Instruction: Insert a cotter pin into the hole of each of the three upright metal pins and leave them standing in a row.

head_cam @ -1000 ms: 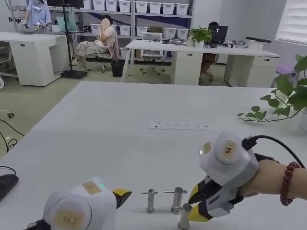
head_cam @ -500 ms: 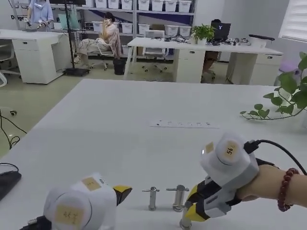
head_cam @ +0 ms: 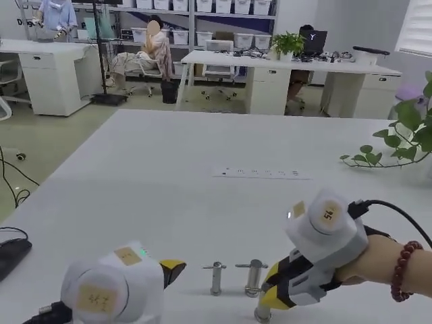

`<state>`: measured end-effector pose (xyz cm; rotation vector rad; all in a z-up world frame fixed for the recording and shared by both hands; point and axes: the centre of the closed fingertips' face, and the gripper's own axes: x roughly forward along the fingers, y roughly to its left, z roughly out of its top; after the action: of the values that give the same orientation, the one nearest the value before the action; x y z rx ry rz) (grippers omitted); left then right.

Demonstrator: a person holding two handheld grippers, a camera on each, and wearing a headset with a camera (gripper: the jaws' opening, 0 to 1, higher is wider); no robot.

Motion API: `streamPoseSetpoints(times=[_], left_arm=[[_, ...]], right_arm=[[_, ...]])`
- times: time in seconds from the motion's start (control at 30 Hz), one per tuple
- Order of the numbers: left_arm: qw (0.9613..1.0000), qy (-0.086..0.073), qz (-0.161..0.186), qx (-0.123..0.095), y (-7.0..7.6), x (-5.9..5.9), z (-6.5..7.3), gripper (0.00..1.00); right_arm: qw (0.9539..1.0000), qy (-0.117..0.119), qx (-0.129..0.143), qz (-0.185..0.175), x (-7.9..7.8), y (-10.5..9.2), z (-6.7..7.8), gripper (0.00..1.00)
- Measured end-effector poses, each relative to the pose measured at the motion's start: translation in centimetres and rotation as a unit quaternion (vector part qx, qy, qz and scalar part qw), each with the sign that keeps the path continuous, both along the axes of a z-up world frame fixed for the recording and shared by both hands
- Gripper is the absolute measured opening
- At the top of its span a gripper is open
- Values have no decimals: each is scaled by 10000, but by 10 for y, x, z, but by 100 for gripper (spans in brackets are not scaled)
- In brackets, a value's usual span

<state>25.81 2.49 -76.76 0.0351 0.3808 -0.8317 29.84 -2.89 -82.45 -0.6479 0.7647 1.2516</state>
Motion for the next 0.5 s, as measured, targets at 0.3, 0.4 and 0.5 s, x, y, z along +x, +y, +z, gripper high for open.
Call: streamPoseSetpoints(times=[0.3, 0.4, 0.5], left_arm=[[10000, 28, -35, 23, -1, -1, -2, 93], [10000, 26, -27, 32, 0, -1, -2, 93], [10000, 27, -4, 16, 0, 0, -2, 93]], right_arm=[[9999, -54, -2, 124, -3, 0, 0, 14], [9999, -61, -14, 158, -3, 0, 0, 14], [9999, -64, -45, 127, -1, -3, 0, 14]])
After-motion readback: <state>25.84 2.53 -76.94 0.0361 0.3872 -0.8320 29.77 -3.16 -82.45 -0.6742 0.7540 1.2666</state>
